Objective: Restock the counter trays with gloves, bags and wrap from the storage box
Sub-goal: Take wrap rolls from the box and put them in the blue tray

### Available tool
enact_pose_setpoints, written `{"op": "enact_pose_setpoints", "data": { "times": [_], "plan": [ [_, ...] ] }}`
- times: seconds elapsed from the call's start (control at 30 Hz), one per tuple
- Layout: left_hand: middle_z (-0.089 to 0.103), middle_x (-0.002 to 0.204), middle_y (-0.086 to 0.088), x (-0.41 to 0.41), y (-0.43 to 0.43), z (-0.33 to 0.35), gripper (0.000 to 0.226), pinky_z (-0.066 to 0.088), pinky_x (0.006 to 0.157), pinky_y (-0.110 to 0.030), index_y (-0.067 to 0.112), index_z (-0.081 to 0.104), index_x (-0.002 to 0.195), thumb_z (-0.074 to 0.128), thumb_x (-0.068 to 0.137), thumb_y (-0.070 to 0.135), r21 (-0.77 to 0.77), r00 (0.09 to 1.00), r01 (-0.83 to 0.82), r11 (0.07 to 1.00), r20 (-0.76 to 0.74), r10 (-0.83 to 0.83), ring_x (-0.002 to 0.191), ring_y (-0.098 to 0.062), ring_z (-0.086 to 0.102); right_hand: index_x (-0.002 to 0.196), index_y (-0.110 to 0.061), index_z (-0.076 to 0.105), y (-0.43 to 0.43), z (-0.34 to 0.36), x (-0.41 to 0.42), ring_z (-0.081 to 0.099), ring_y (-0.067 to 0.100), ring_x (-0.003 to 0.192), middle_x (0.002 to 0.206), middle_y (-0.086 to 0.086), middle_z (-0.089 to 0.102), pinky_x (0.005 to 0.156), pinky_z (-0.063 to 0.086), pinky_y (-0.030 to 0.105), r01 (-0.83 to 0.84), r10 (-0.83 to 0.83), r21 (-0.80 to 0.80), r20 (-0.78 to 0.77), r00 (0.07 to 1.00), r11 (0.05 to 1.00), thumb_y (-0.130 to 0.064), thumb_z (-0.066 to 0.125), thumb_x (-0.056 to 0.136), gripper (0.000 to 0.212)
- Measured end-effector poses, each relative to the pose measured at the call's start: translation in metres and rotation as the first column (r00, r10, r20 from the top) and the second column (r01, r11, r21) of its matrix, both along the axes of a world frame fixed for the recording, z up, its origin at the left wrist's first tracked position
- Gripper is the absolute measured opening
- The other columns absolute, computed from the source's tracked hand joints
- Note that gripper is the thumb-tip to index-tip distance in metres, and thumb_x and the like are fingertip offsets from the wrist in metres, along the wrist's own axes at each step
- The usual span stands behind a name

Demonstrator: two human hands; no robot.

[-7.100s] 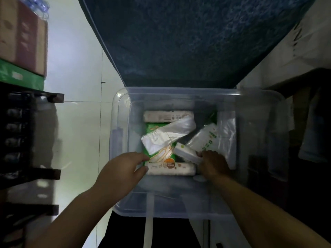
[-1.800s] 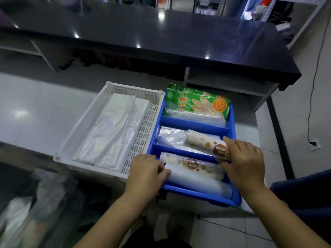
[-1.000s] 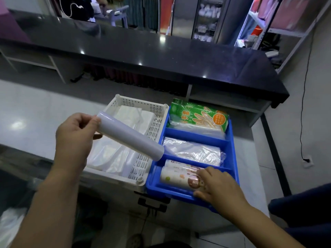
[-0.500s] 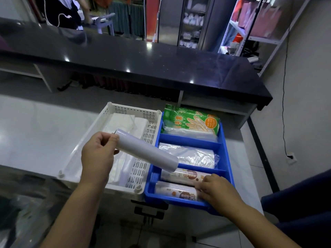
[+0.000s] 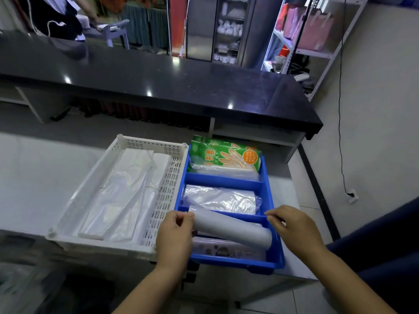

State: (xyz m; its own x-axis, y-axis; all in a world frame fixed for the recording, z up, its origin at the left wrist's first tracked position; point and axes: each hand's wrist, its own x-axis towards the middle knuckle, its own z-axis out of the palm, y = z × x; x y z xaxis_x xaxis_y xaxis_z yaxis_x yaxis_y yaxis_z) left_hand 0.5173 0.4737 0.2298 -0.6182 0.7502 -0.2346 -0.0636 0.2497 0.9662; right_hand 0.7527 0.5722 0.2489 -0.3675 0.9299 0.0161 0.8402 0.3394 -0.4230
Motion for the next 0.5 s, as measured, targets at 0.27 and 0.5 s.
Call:
{"op": "enact_pose_setpoints", "data": {
  "times": [0.27,0.5],
  "plan": [
    [0.054,0.081,0.011,0.000,-0.005,-0.007,0.017,0.035,0.049,-0.008,0.028,0.051,0.072,0.059,0.087,0.027,-0.156,0.893,0.062,0.986,-0.432,-0.124,0.073,0.001,0.054,0.129,-0.035,0.045,-0.012,-0.021,-0.024,0.046,0.002,0.109,0.121,-0.021,0.050,0.093,0.036,0.020,-0.373,0.376,-0.052,0.106,0.920,0.927,-0.062,0.059,0.071,0.066],
    [0.051,0.081,0.014,-0.001,-0.013,-0.008,0.014,0.045,0.057,-0.018,0.030,0.048,0.077,0.057,0.088,0.028,-0.230,0.762,-0.002,0.973,-0.630,-0.147,0.071,0.000,0.052,0.129,-0.035,0.045,-0.002,-0.032,-0.035,0.049,0.007,0.109,0.123,-0.012,0.056,0.092,0.036,0.022,-0.446,0.441,0.031,0.108,0.891,0.894,-0.055,0.063,0.073,0.062]
  ]
}}
